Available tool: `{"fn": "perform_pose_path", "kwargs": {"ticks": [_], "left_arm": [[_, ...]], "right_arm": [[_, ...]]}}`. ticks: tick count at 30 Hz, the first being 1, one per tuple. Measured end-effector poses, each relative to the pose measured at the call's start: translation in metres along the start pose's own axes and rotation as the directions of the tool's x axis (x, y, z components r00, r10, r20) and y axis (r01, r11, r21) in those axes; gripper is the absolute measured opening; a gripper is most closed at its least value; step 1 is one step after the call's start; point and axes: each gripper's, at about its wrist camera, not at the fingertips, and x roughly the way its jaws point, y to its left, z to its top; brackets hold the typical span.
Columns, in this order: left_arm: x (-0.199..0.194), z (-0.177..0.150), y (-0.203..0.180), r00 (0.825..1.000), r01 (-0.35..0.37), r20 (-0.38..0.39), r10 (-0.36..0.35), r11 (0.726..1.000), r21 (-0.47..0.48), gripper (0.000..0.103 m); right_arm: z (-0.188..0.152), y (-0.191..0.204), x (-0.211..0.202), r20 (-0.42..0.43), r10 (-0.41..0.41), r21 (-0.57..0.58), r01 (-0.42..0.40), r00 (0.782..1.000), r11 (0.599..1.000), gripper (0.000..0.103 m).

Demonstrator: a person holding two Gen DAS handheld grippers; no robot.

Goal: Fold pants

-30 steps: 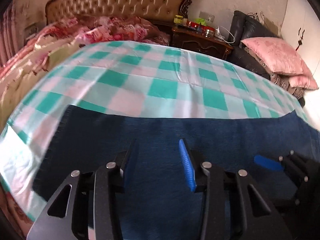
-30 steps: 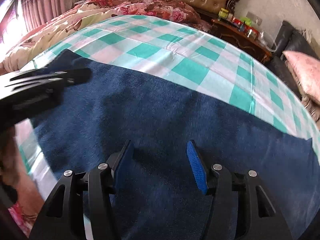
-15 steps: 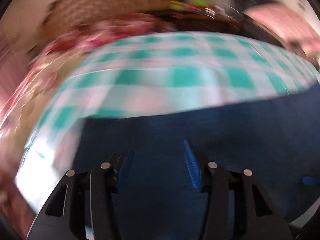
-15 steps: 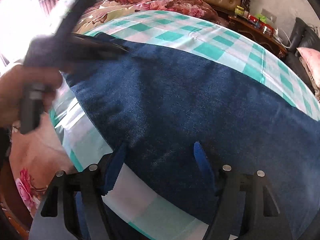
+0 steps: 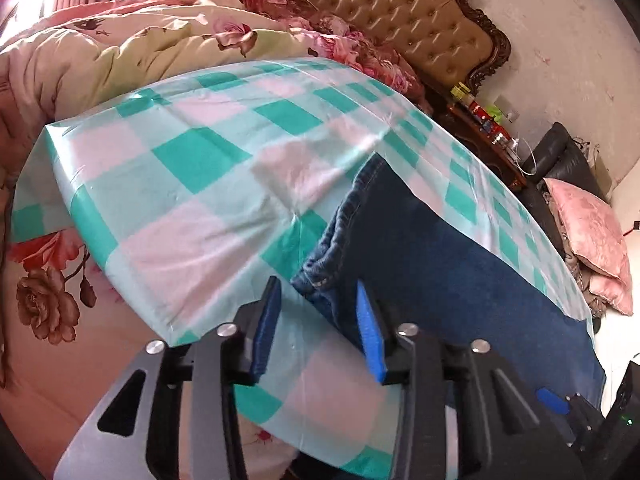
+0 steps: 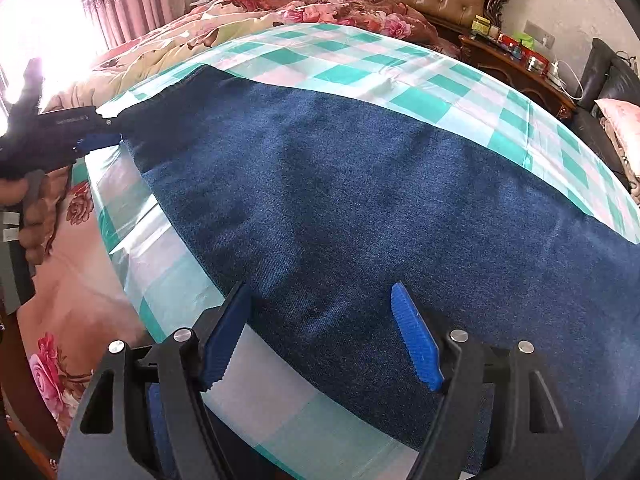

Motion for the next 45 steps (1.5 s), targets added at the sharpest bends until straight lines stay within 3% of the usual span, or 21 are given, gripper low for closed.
{"fn": "perform_pose_path", "kwargs": {"ticks": [4,8,10,13,23,27,30,31,36,38,40,42,45], "left_arm": [[0.008,0.004,0.007,0.997,0.072,-0.019,-0.073,0.996,-0.062,0.035],[0.01,0.006,0.0,0.998,0.053,-0.042,-0.053,0.999,-0.009,0.035],[0.014,0.009,0.0,0.998,0.039,-0.058,-0.039,0.999,-0.002,0.021],[0.013,0.013,0.003,0.995,0.07,-0.067,-0.072,0.997,-0.022,0.019],[-0.009,0.015,-0.022,0.999,0.027,0.015,-0.028,0.997,0.077,0.017],[-0.016,0.014,-0.039,0.998,-0.028,0.065,0.017,0.986,0.167,0.017],[-0.021,0.01,-0.054,0.992,-0.087,0.111,0.062,0.968,0.237,0.017],[-0.023,0.009,-0.059,0.989,-0.101,0.127,0.071,0.962,0.255,0.017],[-0.036,-0.011,-0.103,0.953,-0.252,0.261,0.154,0.881,0.4,0.017],[-0.037,-0.02,-0.119,0.939,-0.294,0.301,0.167,0.843,0.451,0.017],[-0.037,-0.032,-0.135,0.919,-0.348,0.348,0.183,0.791,0.504,0.017],[-0.037,-0.046,-0.15,0.905,-0.385,0.383,0.185,0.738,0.553,0.017],[-0.034,-0.062,-0.165,0.888,-0.426,0.42,0.186,0.677,0.601,0.017]], "right_arm": [[0.0,0.0,0.0,-0.001,0.001,0.0,-0.001,1.0,1.0,0.072],[-0.001,0.001,0.0,-0.002,-0.002,-0.006,0.002,1.0,1.0,0.074],[-0.001,0.002,0.0,-0.001,-0.003,-0.005,0.003,1.0,1.0,0.074],[-0.001,0.002,0.0,-0.002,-0.002,-0.009,0.002,1.0,1.0,0.074],[0.004,-0.001,0.0,-0.031,0.007,0.01,-0.007,0.999,1.0,0.075],[0.036,-0.018,-0.01,-0.027,0.119,0.12,-0.115,0.993,0.986,0.075],[0.094,-0.022,-0.018,0.003,0.242,0.187,-0.238,0.97,0.953,0.079],[0.12,-0.018,-0.016,-0.005,0.279,0.193,-0.272,0.96,0.943,0.086],[0.212,0.01,0.018,-0.106,0.49,0.243,-0.456,0.865,0.856,0.088],[0.226,0.019,0.033,-0.154,0.517,0.258,-0.471,0.842,0.844,0.088],[0.234,0.025,0.049,-0.202,0.565,0.298,-0.499,0.8,0.814,0.088],[0.234,0.027,0.052,-0.21,0.579,0.313,-0.507,0.787,0.803,0.088],[0.229,0.027,0.054,-0.231,0.571,0.304,-0.499,0.788,0.812,0.088]]}}
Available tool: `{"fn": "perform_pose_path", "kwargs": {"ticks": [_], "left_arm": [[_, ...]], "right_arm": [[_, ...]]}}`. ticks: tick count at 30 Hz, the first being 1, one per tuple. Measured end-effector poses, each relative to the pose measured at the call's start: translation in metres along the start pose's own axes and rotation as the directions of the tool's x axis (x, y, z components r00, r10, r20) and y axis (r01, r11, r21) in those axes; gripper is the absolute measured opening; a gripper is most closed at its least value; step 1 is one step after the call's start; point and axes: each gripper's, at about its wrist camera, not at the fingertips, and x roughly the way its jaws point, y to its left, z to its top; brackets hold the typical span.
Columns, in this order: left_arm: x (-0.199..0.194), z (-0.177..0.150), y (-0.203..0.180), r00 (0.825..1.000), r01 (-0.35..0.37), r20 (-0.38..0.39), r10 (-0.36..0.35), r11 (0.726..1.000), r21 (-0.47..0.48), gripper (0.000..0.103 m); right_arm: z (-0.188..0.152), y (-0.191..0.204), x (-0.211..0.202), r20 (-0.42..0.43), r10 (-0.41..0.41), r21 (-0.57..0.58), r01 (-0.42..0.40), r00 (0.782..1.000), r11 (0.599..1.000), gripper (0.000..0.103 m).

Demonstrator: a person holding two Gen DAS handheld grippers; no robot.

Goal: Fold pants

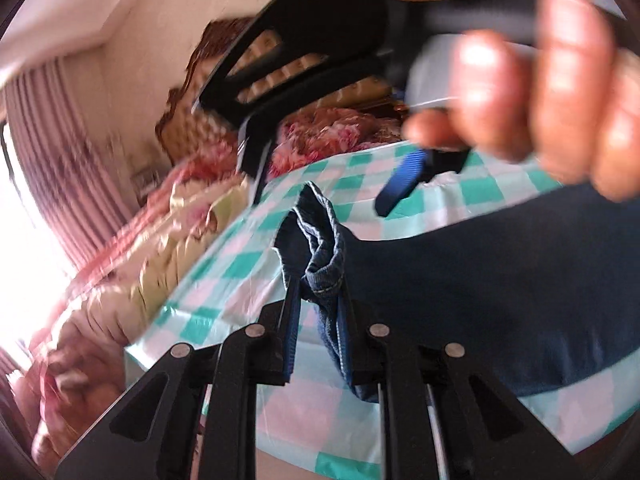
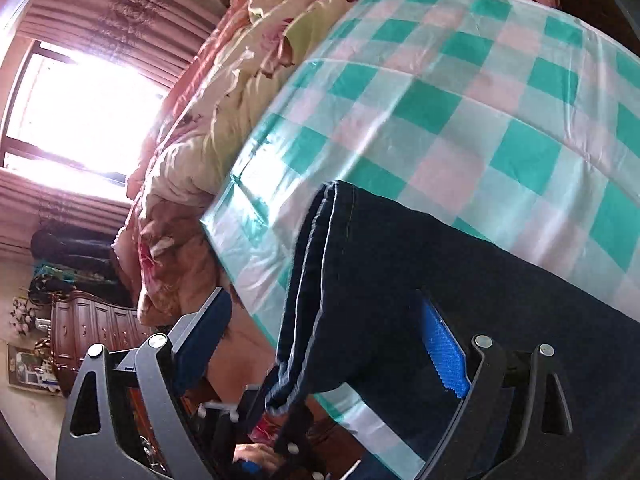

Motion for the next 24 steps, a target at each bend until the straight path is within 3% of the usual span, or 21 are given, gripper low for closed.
{"fn": "perform_pose_path", "kwargs": {"ticks": [7,9,12,15,17,20,22,24], "left_arm": [[-0.014,-0.007,-0.054,0.997,-0.073,0.058,0.06,0.968,0.241,0.017],[-0.02,-0.009,-0.064,0.996,-0.059,0.075,0.04,0.957,0.283,0.017],[-0.029,-0.012,-0.078,0.995,-0.062,0.1,0.031,0.943,0.327,0.017],[-0.038,-0.017,-0.104,0.994,-0.02,0.106,-0.023,0.923,0.384,0.017],[-0.037,-0.023,-0.127,0.994,0.004,0.098,-0.052,0.902,0.432,0.017],[-0.032,-0.034,-0.152,0.995,0.025,0.076,-0.071,0.873,0.488,0.017],[-0.03,-0.038,-0.16,0.996,0.008,0.071,-0.051,0.865,0.502,0.021],[-0.032,-0.043,-0.163,0.995,-0.025,0.094,-0.03,0.847,0.531,0.039]], "right_arm": [[-0.02,-0.017,-0.006,-0.013,-0.054,-0.023,0.054,0.998,0.998,0.088],[-0.026,-0.027,-0.014,-0.005,-0.051,-0.007,0.051,0.999,0.999,0.088],[-0.05,-0.058,-0.049,0.062,-0.036,0.026,0.034,0.997,0.999,0.088],[-0.08,-0.1,-0.092,0.174,-0.021,0.089,0.006,0.984,0.996,0.088],[-0.112,-0.137,-0.123,0.26,-0.078,0.173,0.033,0.962,0.984,0.088],[-0.157,-0.18,-0.144,0.281,-0.18,0.273,0.101,0.943,0.957,0.088],[-0.185,-0.203,-0.149,0.267,-0.167,0.315,0.078,0.949,0.946,0.088],[-0.209,-0.22,-0.155,0.275,-0.159,0.353,0.054,0.948,0.934,0.088]]}}
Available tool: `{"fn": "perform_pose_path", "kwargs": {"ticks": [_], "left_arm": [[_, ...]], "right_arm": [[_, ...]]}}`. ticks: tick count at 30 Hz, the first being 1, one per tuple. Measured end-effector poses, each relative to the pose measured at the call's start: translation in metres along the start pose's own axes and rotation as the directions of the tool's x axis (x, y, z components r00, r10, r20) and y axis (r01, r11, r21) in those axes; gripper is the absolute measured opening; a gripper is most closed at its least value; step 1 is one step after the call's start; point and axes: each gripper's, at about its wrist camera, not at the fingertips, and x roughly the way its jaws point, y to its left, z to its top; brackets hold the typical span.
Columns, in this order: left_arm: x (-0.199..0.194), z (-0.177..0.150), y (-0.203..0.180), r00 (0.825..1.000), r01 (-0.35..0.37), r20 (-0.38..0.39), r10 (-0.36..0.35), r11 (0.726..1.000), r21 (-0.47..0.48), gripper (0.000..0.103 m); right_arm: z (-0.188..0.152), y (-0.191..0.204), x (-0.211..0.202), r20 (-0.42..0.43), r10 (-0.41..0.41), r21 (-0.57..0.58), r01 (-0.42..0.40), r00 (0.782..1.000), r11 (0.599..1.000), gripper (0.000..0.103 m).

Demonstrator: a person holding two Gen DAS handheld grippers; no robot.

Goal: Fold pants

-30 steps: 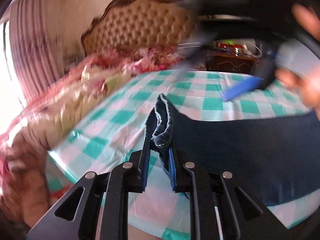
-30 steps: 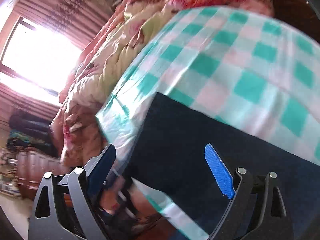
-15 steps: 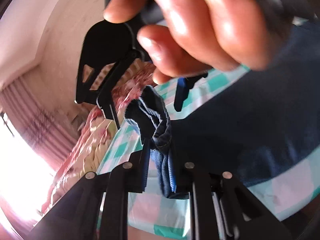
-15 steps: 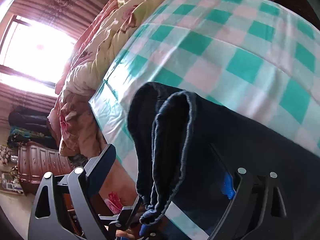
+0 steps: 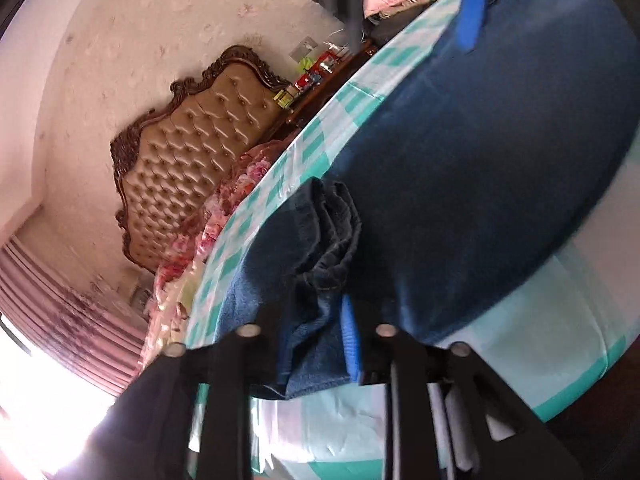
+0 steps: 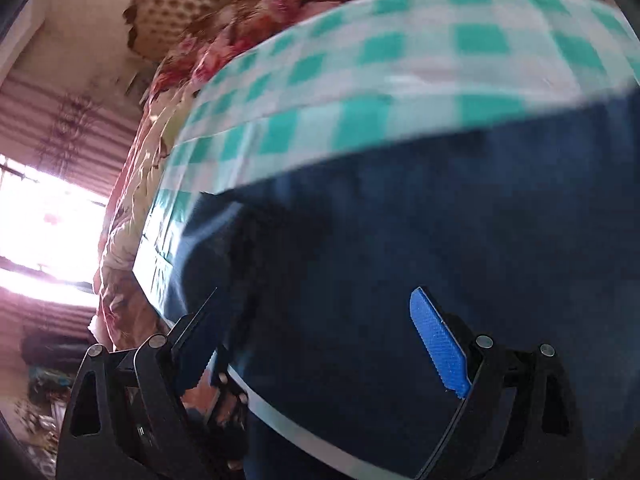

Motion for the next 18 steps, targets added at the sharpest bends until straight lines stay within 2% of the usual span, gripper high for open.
{"fn": "perform_pose_path", "kwargs": {"ticks": [1,3,5,7,12,14,15,16,17,18], "left_arm": [[-0.002,-0.002,0.001,1.0,-0.024,0.011,0.024,1.0,0.001,0.043],[-0.006,-0.006,0.008,0.999,-0.052,0.014,0.052,0.998,-0.018,0.06],[-0.01,-0.005,0.01,0.999,-0.047,0.011,0.047,0.999,-0.026,0.06],[-0.012,0.0,0.012,1.0,0.003,-0.007,-0.003,0.998,-0.059,0.06],[-0.005,0.002,0.019,0.998,0.054,-0.016,-0.056,0.995,-0.081,0.055],[0.004,0.001,0.031,0.993,0.112,-0.02,-0.115,0.989,-0.1,0.049],[0.006,0.001,0.032,0.989,0.142,-0.02,-0.145,0.984,-0.106,0.042],[0.013,0.0,0.037,0.978,0.202,-0.021,-0.207,0.97,-0.135,0.039],[0.019,-0.002,0.041,0.966,0.25,-0.019,-0.258,0.952,-0.179,0.03],[0.02,-0.004,0.045,0.956,0.283,-0.014,-0.293,0.934,-0.218,0.028]], "right_arm": [[-0.004,-0.009,-0.003,0.002,0.007,0.025,-0.007,1.0,1.0,0.088],[-0.013,-0.028,-0.009,0.005,0.024,0.08,-0.024,1.0,0.997,0.088],[-0.021,-0.034,-0.012,0.01,0.028,0.103,-0.029,1.0,0.994,0.088],[-0.026,-0.035,-0.014,0.008,0.028,0.107,-0.029,1.0,0.994,0.088],[-0.032,-0.038,-0.019,0.006,0.04,0.108,-0.041,0.999,0.993,0.088],[-0.033,-0.038,-0.022,0.001,0.049,0.098,-0.049,0.999,0.994,0.088],[-0.033,-0.038,-0.023,-0.002,0.056,0.095,-0.055,0.998,0.994,0.088],[-0.034,-0.038,-0.024,-0.002,0.059,0.094,-0.058,0.998,0.994,0.088],[-0.035,-0.039,-0.025,0.0,0.059,0.095,-0.058,0.998,0.994,0.088],[-0.036,-0.039,-0.026,0.001,0.064,0.099,-0.064,0.998,0.993,0.088]]}}
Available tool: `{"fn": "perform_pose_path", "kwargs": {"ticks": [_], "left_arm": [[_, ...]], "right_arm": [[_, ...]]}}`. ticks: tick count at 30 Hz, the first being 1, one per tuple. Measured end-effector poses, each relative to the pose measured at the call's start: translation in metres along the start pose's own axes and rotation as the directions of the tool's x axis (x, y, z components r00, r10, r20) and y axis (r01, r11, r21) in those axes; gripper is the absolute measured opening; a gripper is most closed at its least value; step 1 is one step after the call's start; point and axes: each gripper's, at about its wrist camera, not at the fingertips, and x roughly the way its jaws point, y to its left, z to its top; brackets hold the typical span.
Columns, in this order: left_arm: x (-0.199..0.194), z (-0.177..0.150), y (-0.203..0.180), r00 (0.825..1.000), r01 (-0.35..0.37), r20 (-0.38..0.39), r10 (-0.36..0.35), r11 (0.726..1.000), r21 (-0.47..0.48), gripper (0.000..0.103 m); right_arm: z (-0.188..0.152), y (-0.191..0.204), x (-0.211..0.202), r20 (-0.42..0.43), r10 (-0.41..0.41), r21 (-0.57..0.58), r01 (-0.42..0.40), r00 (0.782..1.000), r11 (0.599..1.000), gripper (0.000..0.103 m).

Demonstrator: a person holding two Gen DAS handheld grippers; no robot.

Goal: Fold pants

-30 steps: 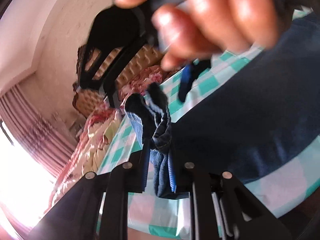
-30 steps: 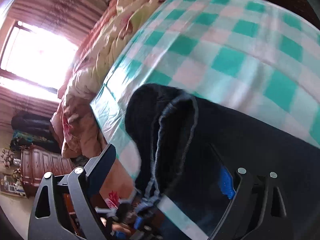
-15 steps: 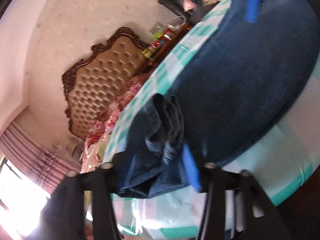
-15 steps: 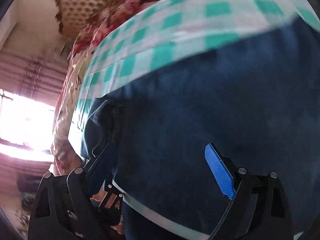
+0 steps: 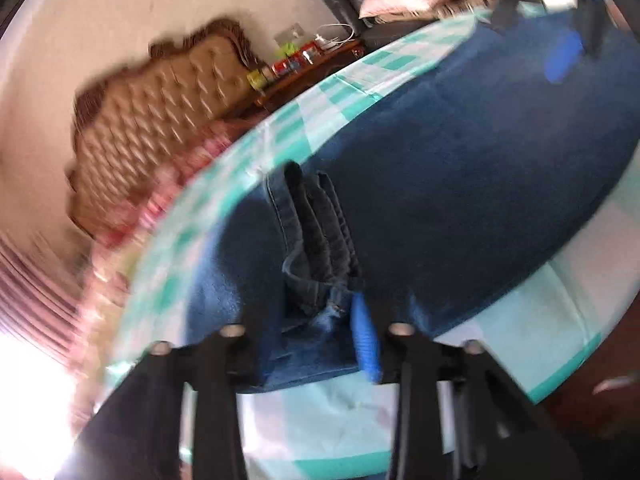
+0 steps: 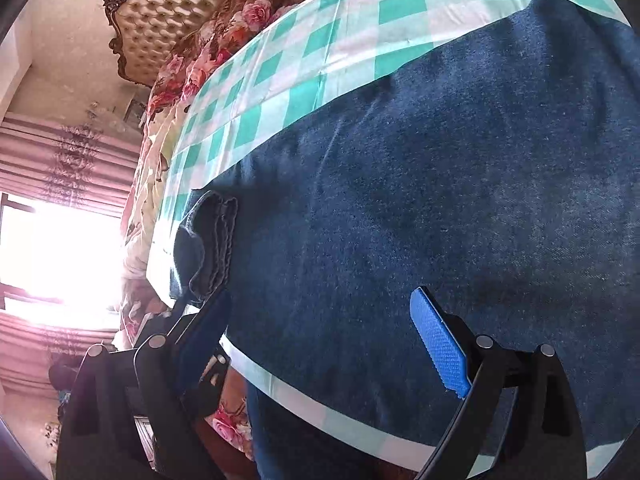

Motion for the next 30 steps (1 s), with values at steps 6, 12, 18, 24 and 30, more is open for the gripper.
{"fn": "perform_pose_path", "kwargs": {"ticks": [6,12,18,24,30], "left_arm": [[-0.021,0.013,0.027,0.996,0.067,0.074,-0.058,0.991,-0.119,0.023],[-0.035,0.028,0.033,0.994,0.05,0.107,-0.035,0.988,-0.144,0.023],[-0.046,0.03,0.031,0.992,0.069,0.115,-0.049,0.982,-0.176,0.023],[-0.051,0.023,0.007,0.99,0.071,0.128,-0.055,0.99,-0.124,0.023],[-0.059,0.023,-0.026,0.989,0.021,0.145,-0.021,1.0,-0.002,0.023]], "right_arm": [[0.001,0.006,0.009,-0.049,0.077,0.039,-0.076,0.996,0.996,0.088],[0.014,0.043,0.075,-0.199,0.312,0.165,-0.282,0.929,0.945,0.088],[0.019,0.064,0.135,-0.233,0.486,0.288,-0.418,0.842,0.862,0.088],[0.033,0.074,0.147,-0.22,0.558,0.305,-0.487,0.8,0.818,0.088],[0.038,0.08,0.128,-0.183,0.463,0.189,-0.431,0.868,0.882,0.078]]}}
